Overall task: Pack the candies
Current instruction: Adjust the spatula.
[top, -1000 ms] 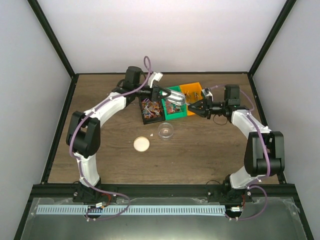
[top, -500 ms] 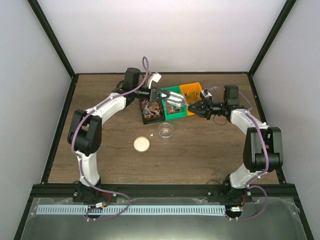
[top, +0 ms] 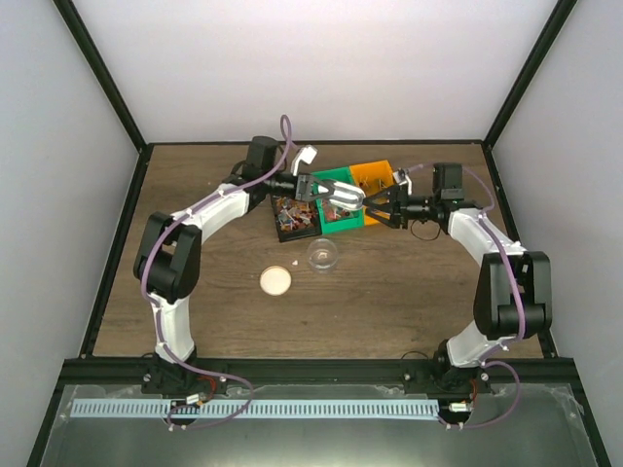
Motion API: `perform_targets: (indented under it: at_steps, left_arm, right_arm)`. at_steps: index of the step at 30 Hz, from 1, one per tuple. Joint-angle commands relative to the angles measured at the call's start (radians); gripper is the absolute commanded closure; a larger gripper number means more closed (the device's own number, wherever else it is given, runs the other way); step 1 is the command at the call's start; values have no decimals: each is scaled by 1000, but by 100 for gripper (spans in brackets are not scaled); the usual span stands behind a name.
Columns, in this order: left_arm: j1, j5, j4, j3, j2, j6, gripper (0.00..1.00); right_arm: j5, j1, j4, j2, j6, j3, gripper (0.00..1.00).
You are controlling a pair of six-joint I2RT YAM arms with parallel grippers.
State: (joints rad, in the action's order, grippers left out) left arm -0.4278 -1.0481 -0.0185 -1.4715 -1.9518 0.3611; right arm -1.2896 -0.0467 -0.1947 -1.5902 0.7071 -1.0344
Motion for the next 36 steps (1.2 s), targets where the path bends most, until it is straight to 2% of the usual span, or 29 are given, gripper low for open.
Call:
perform_targets:
  at_steps: [1, 6, 9, 12, 15, 16, 17, 19, 21, 23, 26, 30, 33, 36]
  left_arm:
    - [16, -70, 11, -15, -33, 33, 96]
    - [31, -44, -208, -106, -85, -94, 96]
    - [41, -73, -238, -124, -104, -95, 96]
    - [47, -75, -363, -193, -136, -147, 96]
    - [47, -70, -497, -268, -165, -220, 96]
    - [46, -68, -533, -285, -174, -241, 96]
    - [47, -65, -566, -300, -179, -257, 96]
    - [46, -65, -598, -302, -180, -277, 96]
    - [46, -69, -609, -288, -178, -283, 96]
    - [46, -74, -610, -273, -176, -282, 96]
    - [47, -82, -606, -260, -174, -267, 96]
    - [47, -104, -559, -233, -164, -201, 96]
    - [47, -115, -556, -233, -164, -170, 96]
    - [46, -113, -541, -231, -165, -137, 96]
  right_arm:
    - [180, 34, -96, 73, -108, -47, 52]
    - [393, 37, -173, 166, -213, -81, 49]
    - [449, 37, -145, 208, -216, -59, 48]
    - [373, 62, -97, 182, -164, -29, 49]
    - [186, 101, 107, 155, -20, 65, 51]
    - [189, 100, 131, 164, -28, 68, 51]
    - [223, 94, 107, 176, -68, 50, 49]
    - [292, 86, 16, 192, -143, 8, 25]
    - [290, 85, -38, 174, -185, -17, 21]
    - [261, 81, -40, 152, -191, -1, 24]
    - [235, 66, 52, 169, -145, 71, 33]
    - [237, 30, 90, 168, -140, 103, 36]
    - [221, 15, 87, 153, -147, 102, 43]
    - [235, 1, 107, 164, -132, 117, 44]
